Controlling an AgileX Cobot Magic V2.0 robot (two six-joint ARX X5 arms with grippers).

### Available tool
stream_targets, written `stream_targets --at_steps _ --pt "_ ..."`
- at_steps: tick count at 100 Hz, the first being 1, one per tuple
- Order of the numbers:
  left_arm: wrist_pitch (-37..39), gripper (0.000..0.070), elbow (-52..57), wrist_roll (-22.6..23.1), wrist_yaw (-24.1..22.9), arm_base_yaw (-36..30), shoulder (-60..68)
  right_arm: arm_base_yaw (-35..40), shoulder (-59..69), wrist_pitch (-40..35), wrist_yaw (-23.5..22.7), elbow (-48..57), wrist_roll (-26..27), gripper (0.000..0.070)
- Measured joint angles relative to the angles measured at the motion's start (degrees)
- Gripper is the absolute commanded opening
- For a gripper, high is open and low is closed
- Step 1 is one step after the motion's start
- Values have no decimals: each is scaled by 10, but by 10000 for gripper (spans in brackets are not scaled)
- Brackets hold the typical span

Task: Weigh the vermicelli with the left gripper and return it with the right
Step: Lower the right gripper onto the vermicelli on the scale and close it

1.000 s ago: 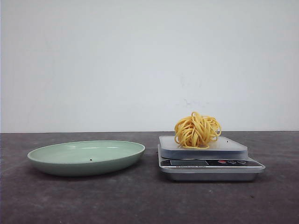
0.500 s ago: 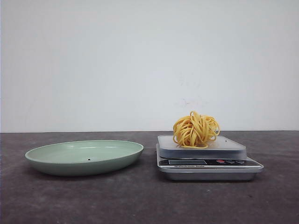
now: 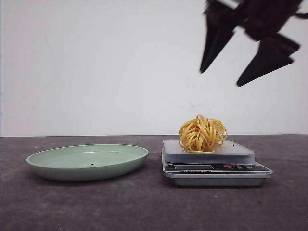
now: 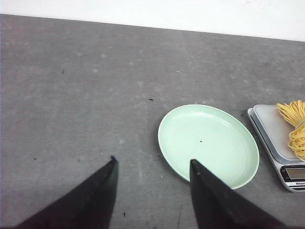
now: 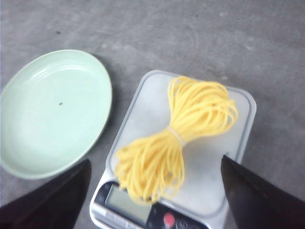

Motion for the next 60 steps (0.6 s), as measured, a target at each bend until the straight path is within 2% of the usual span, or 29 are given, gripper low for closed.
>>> stream_targets --at_steps 24,60 --pt "-6 272 0 0 0 0 0 2 107 -26 15 82 26 552" --pt "-10 272 0 0 0 0 0 2 182 -31 27 88 60 552"
